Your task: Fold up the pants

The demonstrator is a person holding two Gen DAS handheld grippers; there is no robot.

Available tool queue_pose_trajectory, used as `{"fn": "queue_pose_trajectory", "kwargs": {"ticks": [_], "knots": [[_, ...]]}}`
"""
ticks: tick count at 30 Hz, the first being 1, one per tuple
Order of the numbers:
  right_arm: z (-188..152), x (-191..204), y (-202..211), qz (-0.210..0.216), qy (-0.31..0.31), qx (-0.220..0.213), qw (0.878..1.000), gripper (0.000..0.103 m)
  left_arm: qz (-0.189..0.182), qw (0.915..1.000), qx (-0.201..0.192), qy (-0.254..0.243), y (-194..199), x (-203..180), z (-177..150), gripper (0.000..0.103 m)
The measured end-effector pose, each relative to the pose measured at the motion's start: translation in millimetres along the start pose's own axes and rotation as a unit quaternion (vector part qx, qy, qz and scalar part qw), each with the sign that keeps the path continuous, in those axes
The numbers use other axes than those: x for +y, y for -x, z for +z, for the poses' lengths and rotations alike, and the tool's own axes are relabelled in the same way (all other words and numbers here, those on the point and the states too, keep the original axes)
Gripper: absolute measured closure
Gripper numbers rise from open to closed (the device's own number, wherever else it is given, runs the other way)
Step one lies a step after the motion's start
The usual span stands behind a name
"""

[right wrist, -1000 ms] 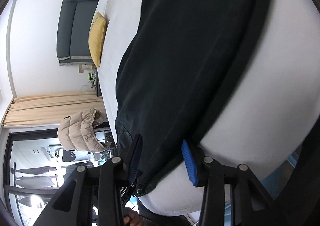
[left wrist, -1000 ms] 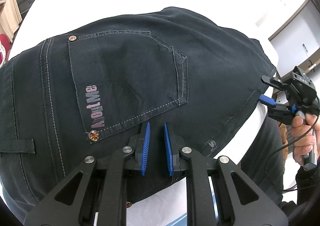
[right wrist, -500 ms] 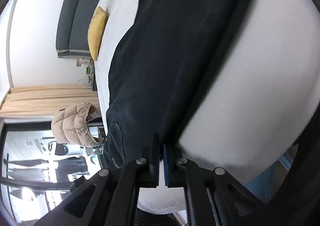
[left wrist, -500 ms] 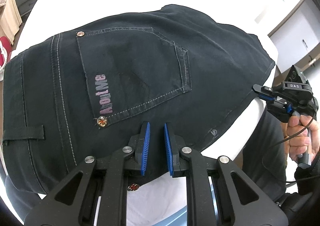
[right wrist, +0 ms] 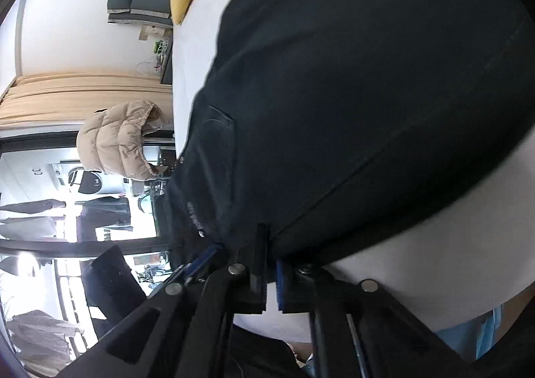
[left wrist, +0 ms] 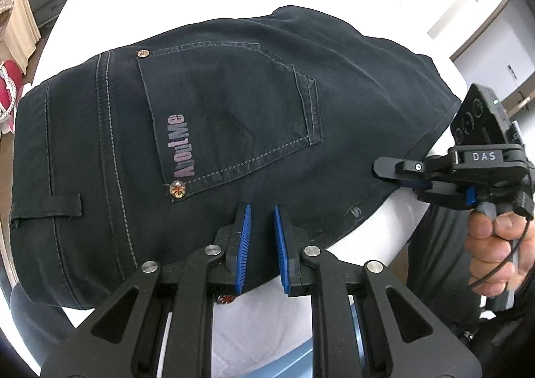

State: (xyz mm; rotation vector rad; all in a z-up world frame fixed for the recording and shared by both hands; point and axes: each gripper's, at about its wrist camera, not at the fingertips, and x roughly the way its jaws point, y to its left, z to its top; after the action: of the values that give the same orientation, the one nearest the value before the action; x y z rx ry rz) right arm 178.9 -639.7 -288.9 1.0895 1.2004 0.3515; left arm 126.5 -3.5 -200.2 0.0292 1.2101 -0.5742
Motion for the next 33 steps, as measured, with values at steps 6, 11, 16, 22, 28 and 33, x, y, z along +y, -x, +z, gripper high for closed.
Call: {"fn": "queue_pose_trajectory", "kwargs": {"ticks": [6,11,16,22,28,33], "knots": [[-7.8,-7.5,6.3,0.024,0.000,0.004,1.000,0.099,-0.007,1.0000,-0.002,0.003,-0.4,3.0,-3.9,0.089],[16.1,-41.8,48.7,0.074,-0.083,-0.079,0.991,0.083,-0.012,0.9999,-0.001,0.004,-0.1,6.0,-3.4,0.089],[44.5,-90.9,118.5,0.105,-0.151,-0.202,0.962,0.078,-0.008,1.0000,0.002,0.001,0.0,4.6,-3.3,0.089],[45.8,-145.0,167.7,0.108,-0.200,-0.257,0.939,0.102,-0.004,1.0000,0.003,0.003,-1.8,1.9,-1.5,0.089],[48.8,-143.7,183.6,0.098,-0.184,-0.277,0.938,0.094,0.001,1.0000,0.008,0.000,-2.8,-1.0,0.4,0.089],[62.4,-159.8,217.4,0.078,-0.191,-0.323,0.924,0.102,0.006,1.0000,0.008,0.002,-3.4,-3.8,1.3,0.088]]}}
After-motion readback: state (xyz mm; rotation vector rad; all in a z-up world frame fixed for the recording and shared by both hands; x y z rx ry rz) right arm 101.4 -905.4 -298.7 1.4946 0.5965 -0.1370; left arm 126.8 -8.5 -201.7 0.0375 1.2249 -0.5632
